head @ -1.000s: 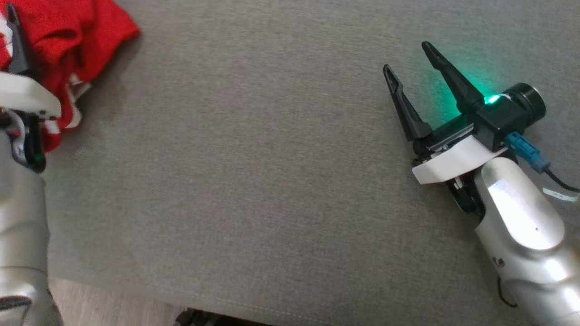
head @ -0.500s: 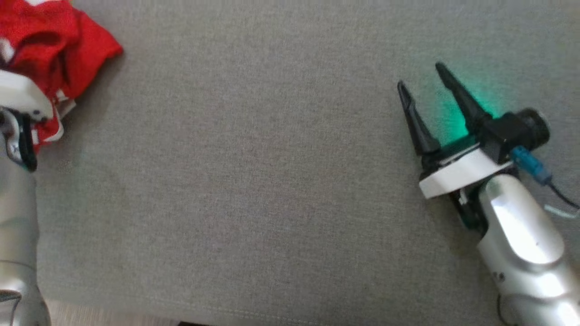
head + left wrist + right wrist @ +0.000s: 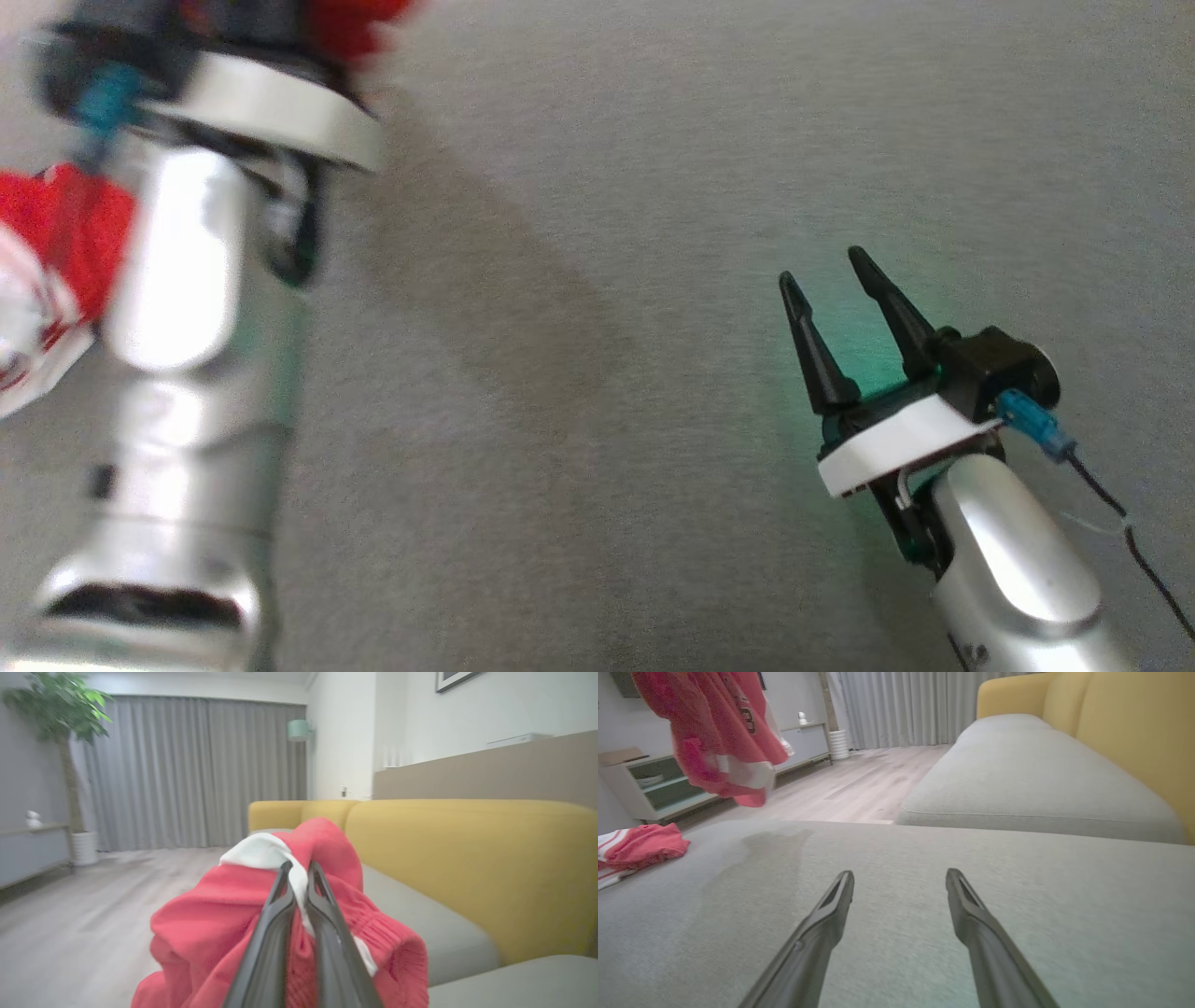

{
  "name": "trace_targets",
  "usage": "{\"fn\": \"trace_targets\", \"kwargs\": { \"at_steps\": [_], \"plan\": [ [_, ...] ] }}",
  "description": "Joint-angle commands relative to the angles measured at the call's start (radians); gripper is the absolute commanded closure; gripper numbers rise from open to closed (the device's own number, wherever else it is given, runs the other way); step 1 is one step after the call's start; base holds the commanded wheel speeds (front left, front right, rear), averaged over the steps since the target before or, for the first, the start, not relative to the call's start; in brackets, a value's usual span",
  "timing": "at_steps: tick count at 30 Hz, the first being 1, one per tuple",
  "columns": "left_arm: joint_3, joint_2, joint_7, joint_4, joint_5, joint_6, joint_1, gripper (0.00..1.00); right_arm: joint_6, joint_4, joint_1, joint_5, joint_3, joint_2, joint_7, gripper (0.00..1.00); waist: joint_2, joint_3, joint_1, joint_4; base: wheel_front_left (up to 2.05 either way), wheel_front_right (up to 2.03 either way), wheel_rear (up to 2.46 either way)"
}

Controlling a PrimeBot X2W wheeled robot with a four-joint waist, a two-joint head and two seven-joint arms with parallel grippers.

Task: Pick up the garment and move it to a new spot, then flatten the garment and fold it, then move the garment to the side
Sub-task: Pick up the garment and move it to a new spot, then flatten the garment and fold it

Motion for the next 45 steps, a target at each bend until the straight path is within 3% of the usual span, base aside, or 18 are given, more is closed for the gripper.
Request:
{"fn": "trace_targets", "kwargs": {
  "at_steps": [1,5,9,10,11,12,16,19,25,30,36,45],
  "plan": [
    [-0.007,0.009,0.008,-0.049,-0.018,-0.008,0.020,1.00,-0.001,-0.024,0.014,0.006,0.009,0.015,0.001,0.00,-0.0001,-0.060,0.0003,-0.093,0.00,0.00,0.00],
    [-0.093,-0.045,0.002,-0.081,-0.083,-0.011,0.116,1.00,-0.001,-0.020,0.034,0.009,-0.004,0.025,0.001,0.00,-0.0001,-0.072,0.0003,-0.161,0.00,0.00,0.00],
    [-0.172,-0.058,-0.020,-0.041,-0.136,-0.004,0.218,1.00,-0.001,-0.018,0.043,0.010,-0.017,0.036,0.001,0.00,-0.0001,-0.071,0.0003,-0.215,0.00,0.00,0.00],
    [-0.185,-0.059,-0.028,-0.021,-0.150,0.005,0.244,0.74,-0.001,-0.018,0.043,0.011,-0.019,0.039,0.001,0.00,-0.0001,-0.069,0.0003,-0.226,0.00,0.00,0.00],
    [-0.198,-0.059,-0.038,-0.001,-0.168,0.018,0.269,0.33,-0.001,-0.017,0.044,0.012,-0.020,0.041,0.001,0.00,-0.0001,-0.066,0.0003,-0.236,0.00,0.00,0.00],
    [-0.211,-0.059,-0.049,0.019,-0.185,0.031,0.293,0.00,-0.001,-0.017,0.043,0.014,-0.020,0.043,0.001,0.00,-0.0001,-0.061,0.0003,-0.244,0.00,0.00,0.00],
    [-0.219,-0.060,-0.084,0.102,-0.198,0.087,0.347,0.00,-0.001,-0.024,0.042,0.016,-0.034,0.047,0.001,0.00,-0.0001,-0.043,0.0003,-0.252,0.00,0.00,0.00],
    [-0.194,-0.054,-0.095,0.119,-0.188,0.105,0.364,0.00,-0.001,-0.030,0.044,0.019,-0.058,0.046,0.001,0.00,-0.0001,-0.036,0.0003,-0.238,0.00,0.00,0.00],
    [-0.056,-0.003,-0.097,-0.072,-0.128,0.134,0.469,0.00,-0.001,-0.058,0.050,0.016,-0.103,0.043,0.001,0.00,-0.0001,-0.049,0.0003,-0.188,0.00,0.00,0.00],
    [0.043,0.007,-0.097,-0.208,-0.063,0.127,0.628,0.00,-0.001,-0.092,0.070,0.009,-0.143,0.048,0.001,0.00,-0.0001,-0.077,0.0003,-0.141,0.00,0.00,0.00],
    [0.113,-0.028,-0.097,-0.280,-0.006,0.112,0.784,0.00,-0.001,-0.065,0.113,-0.002,-0.155,0.051,0.001,0.00,-0.0001,-0.100,0.0003,-0.090,0.00,0.00,0.00],
    [0.120,-0.059,-0.097,-0.305,0.015,0.090,0.853,0.00,-0.001,-0.048,0.128,-0.009,-0.157,0.059,0.001,0.00,-0.0001,-0.103,0.0003,-0.068,0.00,0.00,0.00]
  ]
}}
